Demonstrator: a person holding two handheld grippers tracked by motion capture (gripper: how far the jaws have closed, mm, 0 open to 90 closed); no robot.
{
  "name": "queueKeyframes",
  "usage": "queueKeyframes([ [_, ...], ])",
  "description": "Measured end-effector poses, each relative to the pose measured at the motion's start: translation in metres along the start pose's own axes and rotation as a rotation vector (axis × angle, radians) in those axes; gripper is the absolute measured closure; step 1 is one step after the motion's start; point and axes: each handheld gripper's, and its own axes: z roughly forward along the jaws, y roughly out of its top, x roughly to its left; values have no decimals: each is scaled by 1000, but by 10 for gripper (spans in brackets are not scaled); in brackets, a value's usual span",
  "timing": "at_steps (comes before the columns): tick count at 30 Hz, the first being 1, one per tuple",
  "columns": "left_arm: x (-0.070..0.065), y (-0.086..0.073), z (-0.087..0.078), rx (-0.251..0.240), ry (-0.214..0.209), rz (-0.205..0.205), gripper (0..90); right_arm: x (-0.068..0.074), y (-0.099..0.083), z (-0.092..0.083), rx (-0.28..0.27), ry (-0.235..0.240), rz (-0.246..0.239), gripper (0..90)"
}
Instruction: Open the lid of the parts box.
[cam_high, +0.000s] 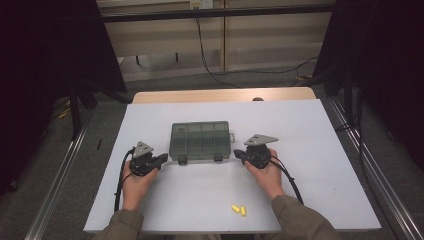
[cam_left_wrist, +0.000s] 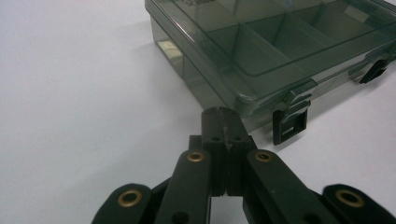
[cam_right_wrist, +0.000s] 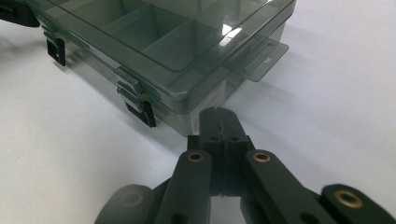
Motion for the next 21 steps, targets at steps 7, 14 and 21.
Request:
queueKeyframes([
  [7,-1,0,1,4,-4,3,900,2,0,2,3,6,-6,900],
  [14,-1,0,1,2,-3,-1,900,5,0,4,7,6,-20,900],
  [21,-2,0,2,7,3,0,900,6,0,4,9,6,-28,900],
])
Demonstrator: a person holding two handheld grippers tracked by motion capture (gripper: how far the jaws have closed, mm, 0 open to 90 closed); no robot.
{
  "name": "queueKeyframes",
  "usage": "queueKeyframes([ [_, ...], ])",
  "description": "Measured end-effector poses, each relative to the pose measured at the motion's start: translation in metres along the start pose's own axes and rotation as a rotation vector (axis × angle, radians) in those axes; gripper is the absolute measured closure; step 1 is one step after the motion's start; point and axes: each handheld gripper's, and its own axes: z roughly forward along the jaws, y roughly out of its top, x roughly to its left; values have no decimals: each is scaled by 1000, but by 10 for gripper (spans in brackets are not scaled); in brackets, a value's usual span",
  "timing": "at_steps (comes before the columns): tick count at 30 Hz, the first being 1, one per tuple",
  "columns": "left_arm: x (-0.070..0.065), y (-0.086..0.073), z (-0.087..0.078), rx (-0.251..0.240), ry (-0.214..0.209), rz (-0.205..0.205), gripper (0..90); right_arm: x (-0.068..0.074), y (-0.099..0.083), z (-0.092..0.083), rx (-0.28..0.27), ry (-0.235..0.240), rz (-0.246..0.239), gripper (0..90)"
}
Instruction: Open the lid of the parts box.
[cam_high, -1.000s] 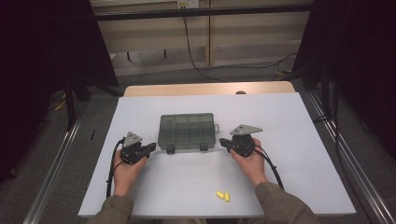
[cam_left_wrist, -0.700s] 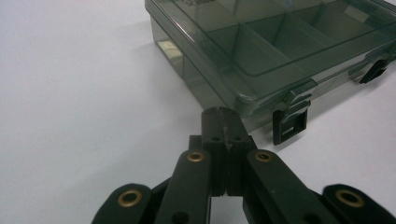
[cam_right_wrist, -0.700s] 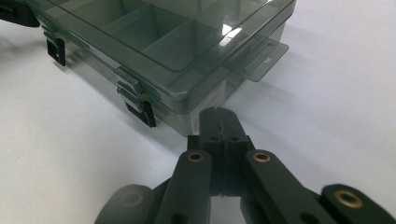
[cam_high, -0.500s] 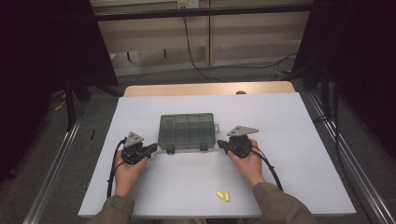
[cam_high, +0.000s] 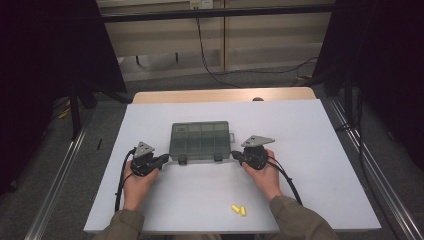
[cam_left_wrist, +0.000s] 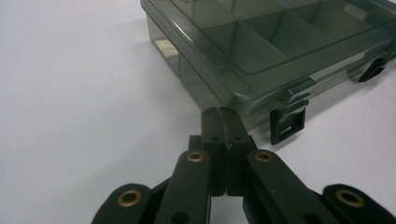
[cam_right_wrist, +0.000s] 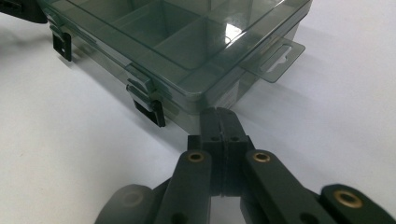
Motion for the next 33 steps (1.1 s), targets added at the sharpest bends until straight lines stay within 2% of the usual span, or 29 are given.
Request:
queueKeyframes([
  [10,0,0,0,4,3,1,900,0,0,0,3,5,-5,900],
  [33,0,-1,2,7,7,5,900,0,1,-3,-25,37,-3,900],
])
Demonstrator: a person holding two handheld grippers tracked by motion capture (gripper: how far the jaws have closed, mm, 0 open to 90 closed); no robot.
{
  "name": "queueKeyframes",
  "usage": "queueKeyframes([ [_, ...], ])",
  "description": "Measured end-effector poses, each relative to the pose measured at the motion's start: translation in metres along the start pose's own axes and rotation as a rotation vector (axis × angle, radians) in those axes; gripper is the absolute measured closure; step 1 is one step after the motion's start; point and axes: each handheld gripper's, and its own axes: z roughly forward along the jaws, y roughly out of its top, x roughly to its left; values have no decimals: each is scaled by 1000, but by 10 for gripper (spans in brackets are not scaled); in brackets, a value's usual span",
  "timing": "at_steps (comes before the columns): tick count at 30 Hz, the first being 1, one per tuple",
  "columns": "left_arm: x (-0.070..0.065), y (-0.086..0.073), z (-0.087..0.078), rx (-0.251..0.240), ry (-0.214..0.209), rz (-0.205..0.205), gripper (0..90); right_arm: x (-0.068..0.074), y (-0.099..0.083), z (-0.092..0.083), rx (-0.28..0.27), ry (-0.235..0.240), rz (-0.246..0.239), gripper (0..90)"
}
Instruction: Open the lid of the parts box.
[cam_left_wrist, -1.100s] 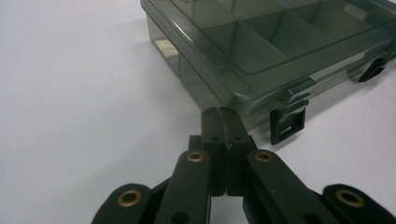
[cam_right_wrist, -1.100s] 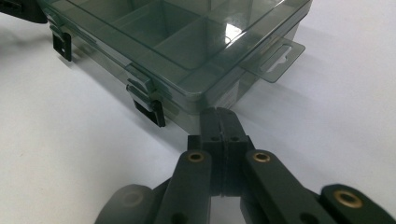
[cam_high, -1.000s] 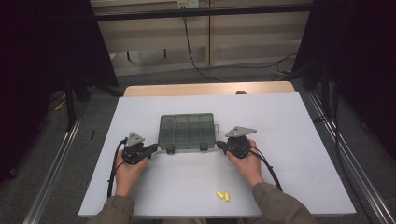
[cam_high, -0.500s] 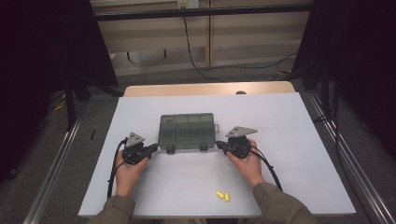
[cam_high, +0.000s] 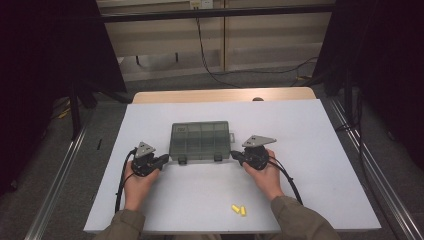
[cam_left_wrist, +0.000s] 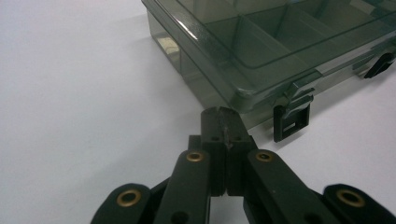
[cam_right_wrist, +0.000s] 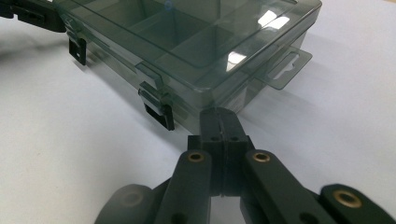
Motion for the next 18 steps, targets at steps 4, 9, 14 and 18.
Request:
queueKeyframes([
  [4,0,0,0,-1,2,1,899,0,0,-1,-5,-2,1,900],
  [9,0,0,0,-1,3,2,899,0,3,-2,-43,9,23,900],
  [14,0,1,-1,-8,0,3,898,-1,3,-3,-46,-1,24,900],
  [18,0,2,-2,-11,3,3,897,0,4,-3,-60,-6,26,900],
])
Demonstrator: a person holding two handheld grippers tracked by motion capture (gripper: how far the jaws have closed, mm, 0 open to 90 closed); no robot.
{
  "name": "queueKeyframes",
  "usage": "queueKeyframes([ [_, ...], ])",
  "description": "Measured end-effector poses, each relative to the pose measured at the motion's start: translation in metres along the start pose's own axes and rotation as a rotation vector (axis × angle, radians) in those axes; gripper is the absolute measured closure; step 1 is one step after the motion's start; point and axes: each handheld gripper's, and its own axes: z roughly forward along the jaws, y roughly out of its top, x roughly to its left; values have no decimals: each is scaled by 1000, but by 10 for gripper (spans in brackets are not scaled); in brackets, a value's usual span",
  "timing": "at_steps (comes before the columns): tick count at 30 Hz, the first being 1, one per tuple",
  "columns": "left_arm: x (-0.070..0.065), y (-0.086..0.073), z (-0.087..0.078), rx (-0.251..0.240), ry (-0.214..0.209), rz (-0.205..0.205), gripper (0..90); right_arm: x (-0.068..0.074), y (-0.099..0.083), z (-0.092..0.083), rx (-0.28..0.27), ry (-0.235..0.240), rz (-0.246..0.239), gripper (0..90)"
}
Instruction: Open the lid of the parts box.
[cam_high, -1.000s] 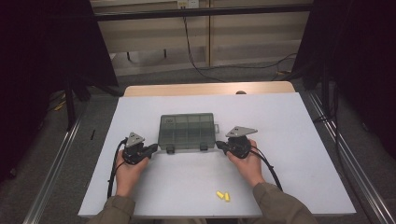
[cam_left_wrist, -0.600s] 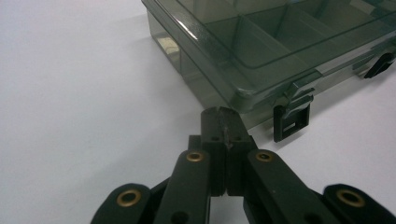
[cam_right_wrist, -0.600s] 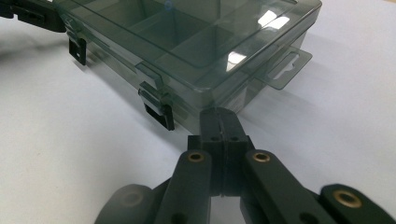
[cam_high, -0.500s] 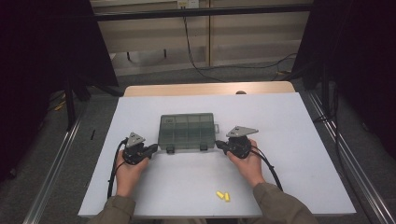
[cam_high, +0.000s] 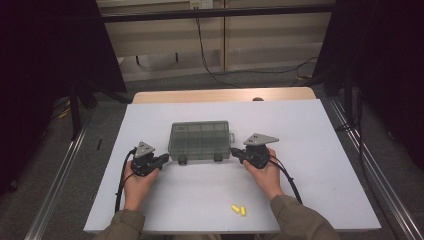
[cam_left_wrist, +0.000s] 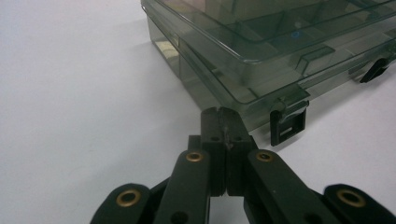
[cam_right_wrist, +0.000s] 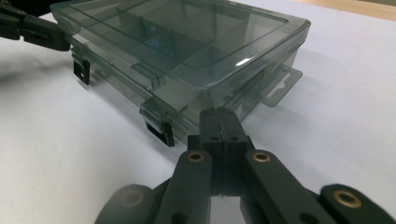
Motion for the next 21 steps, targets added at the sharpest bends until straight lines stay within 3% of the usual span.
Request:
queueKeyframes([
  [10,-1,1,0,-6,-6,-4,896,2,4,1,-33,-6,12,900],
  [21,0,2,-4,-28,-3,-18,888,6,8,8,-45,-15,-6,900],
])
